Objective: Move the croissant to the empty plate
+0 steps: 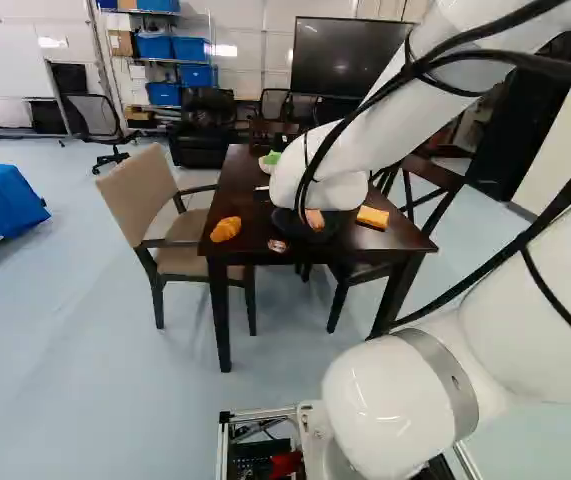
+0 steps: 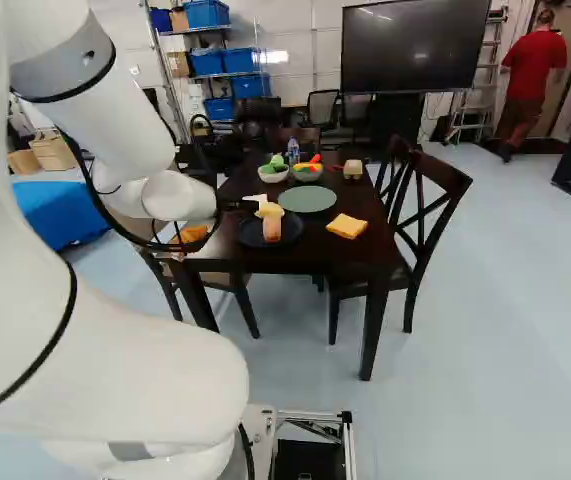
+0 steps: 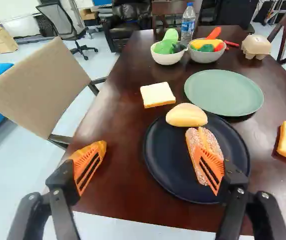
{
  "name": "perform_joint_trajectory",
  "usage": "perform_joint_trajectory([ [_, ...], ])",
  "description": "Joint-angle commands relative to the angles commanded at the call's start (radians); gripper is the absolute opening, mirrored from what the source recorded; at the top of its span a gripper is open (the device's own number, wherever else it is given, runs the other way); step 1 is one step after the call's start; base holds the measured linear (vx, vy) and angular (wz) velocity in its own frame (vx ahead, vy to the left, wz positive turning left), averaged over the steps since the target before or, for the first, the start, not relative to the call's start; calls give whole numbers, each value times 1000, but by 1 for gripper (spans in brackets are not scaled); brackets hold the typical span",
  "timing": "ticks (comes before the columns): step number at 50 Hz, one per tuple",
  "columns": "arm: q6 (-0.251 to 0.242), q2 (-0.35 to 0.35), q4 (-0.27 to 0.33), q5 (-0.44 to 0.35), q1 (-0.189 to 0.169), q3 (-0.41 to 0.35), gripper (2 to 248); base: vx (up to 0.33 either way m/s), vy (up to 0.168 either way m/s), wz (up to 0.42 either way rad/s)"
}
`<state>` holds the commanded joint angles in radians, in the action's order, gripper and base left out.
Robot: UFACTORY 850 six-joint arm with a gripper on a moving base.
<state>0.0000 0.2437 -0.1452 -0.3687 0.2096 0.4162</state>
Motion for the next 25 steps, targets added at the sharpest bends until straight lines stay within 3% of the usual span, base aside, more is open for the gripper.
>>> perform_joint_trajectory([
  [25,0,-19,-72,132,49,77,247,0,0,0],
])
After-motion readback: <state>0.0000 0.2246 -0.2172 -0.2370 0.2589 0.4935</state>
